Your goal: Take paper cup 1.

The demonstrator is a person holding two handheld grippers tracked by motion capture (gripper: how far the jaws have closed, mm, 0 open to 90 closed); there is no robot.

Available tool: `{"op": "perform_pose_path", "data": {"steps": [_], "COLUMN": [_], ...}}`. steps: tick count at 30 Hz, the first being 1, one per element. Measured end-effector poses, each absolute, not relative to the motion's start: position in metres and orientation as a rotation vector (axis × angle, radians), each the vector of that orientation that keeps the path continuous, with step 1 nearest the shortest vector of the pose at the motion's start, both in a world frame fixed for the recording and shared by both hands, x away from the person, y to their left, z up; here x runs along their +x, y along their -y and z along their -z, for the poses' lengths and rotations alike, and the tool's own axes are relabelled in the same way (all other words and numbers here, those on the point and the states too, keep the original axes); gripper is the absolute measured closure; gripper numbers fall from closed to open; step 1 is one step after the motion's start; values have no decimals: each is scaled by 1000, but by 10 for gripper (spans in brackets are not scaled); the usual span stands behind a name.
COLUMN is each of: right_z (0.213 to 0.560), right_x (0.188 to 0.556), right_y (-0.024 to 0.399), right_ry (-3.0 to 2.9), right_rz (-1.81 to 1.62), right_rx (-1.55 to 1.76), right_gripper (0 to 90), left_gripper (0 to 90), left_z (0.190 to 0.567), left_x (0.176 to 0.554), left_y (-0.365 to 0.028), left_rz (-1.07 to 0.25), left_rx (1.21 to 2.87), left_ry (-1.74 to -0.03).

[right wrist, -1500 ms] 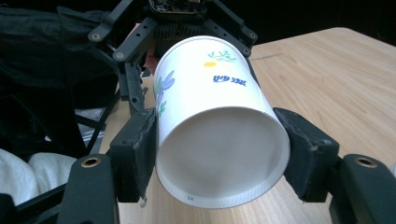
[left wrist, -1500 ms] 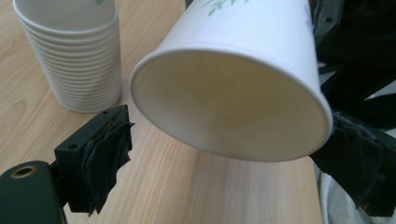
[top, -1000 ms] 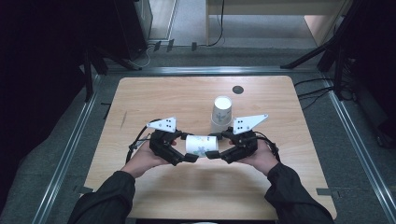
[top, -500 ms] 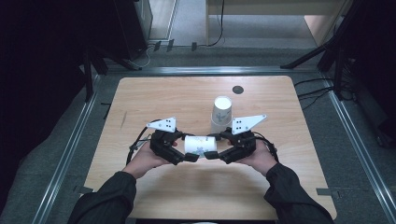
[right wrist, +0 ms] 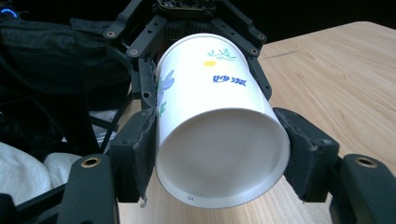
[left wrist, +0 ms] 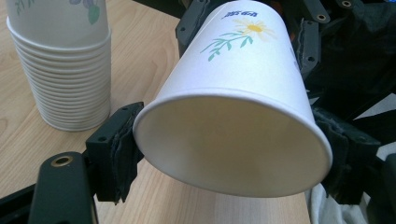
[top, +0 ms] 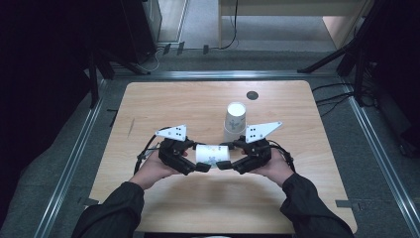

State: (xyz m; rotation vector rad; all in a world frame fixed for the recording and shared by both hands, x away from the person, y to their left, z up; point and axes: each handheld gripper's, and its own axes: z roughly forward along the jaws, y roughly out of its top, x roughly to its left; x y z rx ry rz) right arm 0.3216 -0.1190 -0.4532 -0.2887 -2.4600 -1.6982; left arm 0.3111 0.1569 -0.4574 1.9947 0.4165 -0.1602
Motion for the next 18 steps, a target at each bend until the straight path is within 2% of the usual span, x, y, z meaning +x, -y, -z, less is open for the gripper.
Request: {"op": "perform_pose_path", "data": {"steps": [18], "right_z": [453], "right_x": [323], "right_y": [120], "right_ry": [2453], "right_rz": [1690], "right_rx": [-302], "right_gripper": [337], "left_gripper": [222], "left_z": [456], "left_x": [311], "left_y": [-158], "left_rz": [156], "left_rx": [1986], "left_ry": [-411]}}
